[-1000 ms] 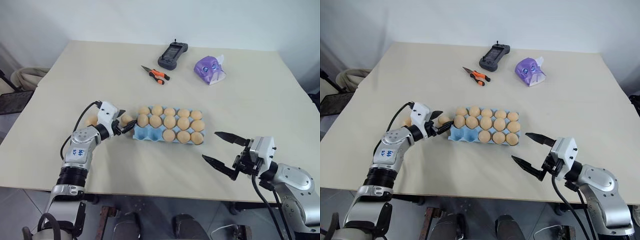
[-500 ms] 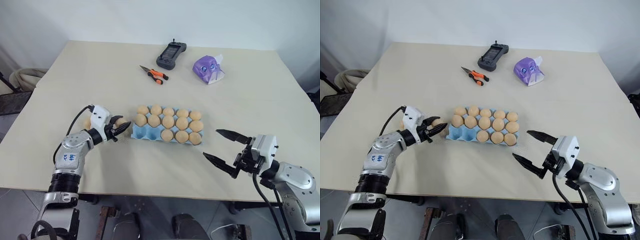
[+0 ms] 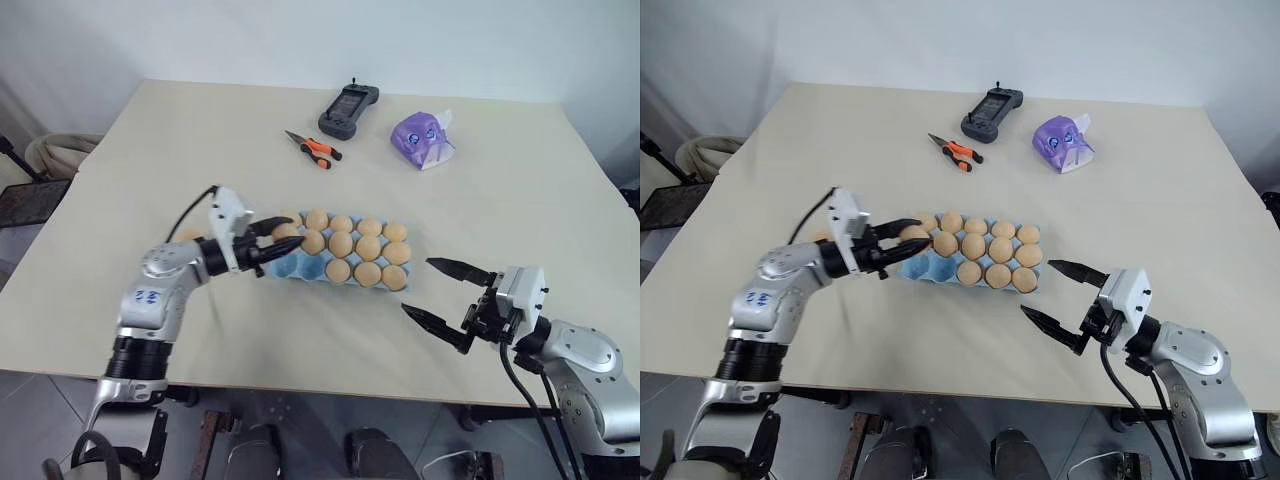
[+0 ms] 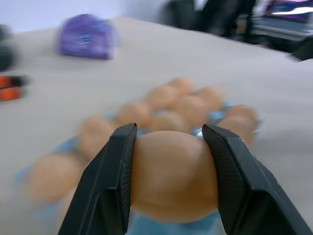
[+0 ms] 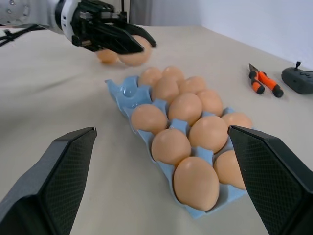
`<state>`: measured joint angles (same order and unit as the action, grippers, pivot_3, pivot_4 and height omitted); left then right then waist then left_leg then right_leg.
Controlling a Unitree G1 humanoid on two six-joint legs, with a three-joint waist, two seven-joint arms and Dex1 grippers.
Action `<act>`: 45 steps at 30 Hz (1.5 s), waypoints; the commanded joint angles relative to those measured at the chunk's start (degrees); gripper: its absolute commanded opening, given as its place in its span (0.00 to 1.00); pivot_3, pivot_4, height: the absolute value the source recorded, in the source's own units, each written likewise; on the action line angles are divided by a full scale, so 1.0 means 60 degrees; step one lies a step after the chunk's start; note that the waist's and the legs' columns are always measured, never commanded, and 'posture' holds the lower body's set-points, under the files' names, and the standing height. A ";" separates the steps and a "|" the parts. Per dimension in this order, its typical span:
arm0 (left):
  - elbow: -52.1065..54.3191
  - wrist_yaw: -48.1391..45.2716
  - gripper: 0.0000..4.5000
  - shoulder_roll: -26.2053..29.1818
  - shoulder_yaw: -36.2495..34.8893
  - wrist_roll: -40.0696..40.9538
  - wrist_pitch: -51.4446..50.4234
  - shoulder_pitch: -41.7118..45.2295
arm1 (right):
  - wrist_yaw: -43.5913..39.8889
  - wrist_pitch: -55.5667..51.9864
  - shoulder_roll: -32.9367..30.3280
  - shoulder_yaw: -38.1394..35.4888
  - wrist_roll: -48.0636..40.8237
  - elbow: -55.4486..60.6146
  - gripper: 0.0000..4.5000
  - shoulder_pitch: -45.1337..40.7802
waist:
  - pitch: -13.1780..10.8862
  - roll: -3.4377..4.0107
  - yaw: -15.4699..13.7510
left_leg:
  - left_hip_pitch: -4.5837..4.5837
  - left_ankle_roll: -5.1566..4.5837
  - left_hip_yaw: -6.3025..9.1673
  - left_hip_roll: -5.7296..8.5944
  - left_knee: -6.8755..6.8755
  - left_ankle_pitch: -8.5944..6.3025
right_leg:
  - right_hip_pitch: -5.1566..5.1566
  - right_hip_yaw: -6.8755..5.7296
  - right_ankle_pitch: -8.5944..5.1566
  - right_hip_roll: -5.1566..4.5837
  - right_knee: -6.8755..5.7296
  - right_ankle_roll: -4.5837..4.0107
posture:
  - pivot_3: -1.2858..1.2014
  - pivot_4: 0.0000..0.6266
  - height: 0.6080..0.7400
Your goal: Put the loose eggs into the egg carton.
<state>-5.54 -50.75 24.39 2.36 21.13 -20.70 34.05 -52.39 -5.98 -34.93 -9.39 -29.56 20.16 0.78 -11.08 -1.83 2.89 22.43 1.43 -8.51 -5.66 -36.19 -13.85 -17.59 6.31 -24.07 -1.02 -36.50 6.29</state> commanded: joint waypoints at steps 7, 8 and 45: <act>-0.1351 -0.0087 0.63 -0.0186 0.0519 -0.0993 0.1088 0.0768 | 0.0338 0.0195 0.0013 -0.0419 -0.0081 0.0649 1.00 0.0489 | 0.0000 0.0001 0.0049 | 0.0000 0.0029 0.0001 -0.0027 0.0009 0.0002 | -0.0011 0.0030 -0.0009 0.0067 0.0004 -0.0018 | 0.52 0.24 1.00; -0.1381 -0.0109 0.70 -0.0137 0.0439 -0.0959 0.1057 0.0759 | 0.0353 0.0204 0.0007 -0.0440 -0.0088 0.0671 1.00 0.0543 | 0.0000 0.0001 0.0052 | 0.0000 0.0031 0.0002 -0.0029 0.0009 0.0001 | -0.0011 0.0029 -0.0010 0.0069 0.0004 -0.0020 | 0.52 0.24 1.00; 0.2888 0.2486 1.00 0.0732 -0.5930 0.0854 0.1090 -0.7496 | -0.2308 0.1275 -0.0249 0.0006 -0.0240 -0.1095 1.00 -0.0896 | -0.0004 -0.0018 0.0017 | 0.0009 -0.0009 0.0011 -0.0010 0.0042 -0.0089 | 0.0031 -0.0034 -0.0014 -0.0093 0.0107 -0.0031 | 0.52 0.24 1.00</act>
<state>12.13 -36.89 27.73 -34.64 26.48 -13.57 -12.67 -65.94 0.41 -35.36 -7.32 -30.54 12.17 -5.14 -11.10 -1.93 2.99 22.48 1.38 -8.42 -5.72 -35.95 -14.37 -17.40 6.08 -24.16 -1.56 -35.86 6.11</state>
